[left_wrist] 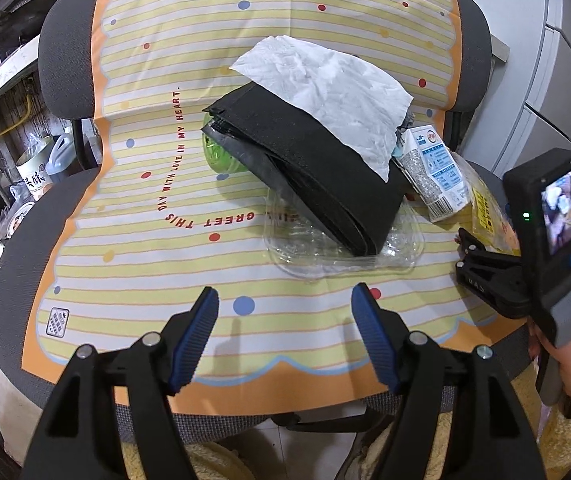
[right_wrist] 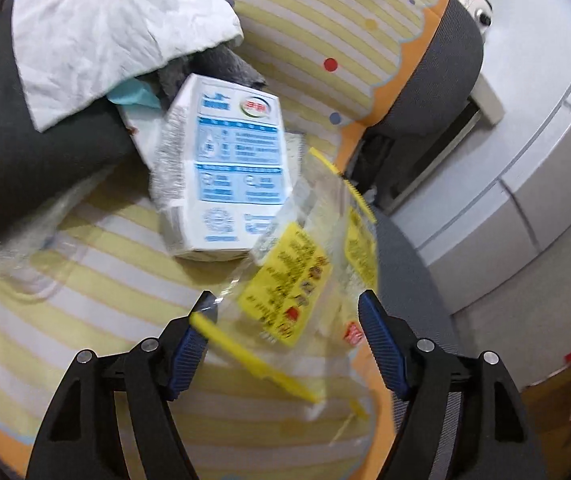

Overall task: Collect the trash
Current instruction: 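Grasp the yellow snack bag with the right tool and lift it, then grasp the white milk carton with the left tool while the right tool holds the bag, then carry the carton and bag to the bin and release both, then return both tools to the chair above the black pouch and tissue, then grasp the white tissue with the right tool and lift it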

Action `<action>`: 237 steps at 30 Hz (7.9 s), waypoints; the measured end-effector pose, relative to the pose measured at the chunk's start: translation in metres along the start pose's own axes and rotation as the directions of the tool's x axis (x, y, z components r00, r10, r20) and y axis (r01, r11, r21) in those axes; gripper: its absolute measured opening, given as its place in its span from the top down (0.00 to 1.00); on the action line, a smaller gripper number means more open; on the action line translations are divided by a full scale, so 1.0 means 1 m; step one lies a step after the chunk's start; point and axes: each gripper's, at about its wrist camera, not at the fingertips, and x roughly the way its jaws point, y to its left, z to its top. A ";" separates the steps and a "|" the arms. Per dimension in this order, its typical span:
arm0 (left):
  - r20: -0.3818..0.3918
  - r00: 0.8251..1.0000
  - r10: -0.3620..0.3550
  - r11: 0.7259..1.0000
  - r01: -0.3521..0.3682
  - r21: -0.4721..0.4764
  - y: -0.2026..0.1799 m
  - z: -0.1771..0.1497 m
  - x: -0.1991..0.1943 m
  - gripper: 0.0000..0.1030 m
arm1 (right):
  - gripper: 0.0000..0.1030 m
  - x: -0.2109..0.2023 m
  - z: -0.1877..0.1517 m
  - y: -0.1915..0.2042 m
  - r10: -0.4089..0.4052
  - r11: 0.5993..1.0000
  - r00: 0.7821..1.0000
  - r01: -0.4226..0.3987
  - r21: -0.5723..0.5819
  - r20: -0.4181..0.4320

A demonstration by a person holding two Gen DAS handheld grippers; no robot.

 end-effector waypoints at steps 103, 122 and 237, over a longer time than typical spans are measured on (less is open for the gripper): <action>-0.027 0.964 -0.263 0.911 0.258 0.322 -0.137 0.045 0.065 0.32 | 0.98 -0.085 -0.084 -0.168 0.454 0.735 0.866 -0.498 0.460 0.212; 0.070 0.926 -0.371 0.901 0.341 0.266 -0.150 -0.007 -0.048 0.32 | 0.98 -0.148 -0.151 -0.186 0.307 0.769 0.944 -0.319 0.554 0.118; 0.037 0.999 0.005 0.996 -0.002 -0.085 0.072 0.060 0.014 0.21 | 0.42 0.026 0.119 -0.007 0.754 0.569 0.630 -0.768 0.293 0.185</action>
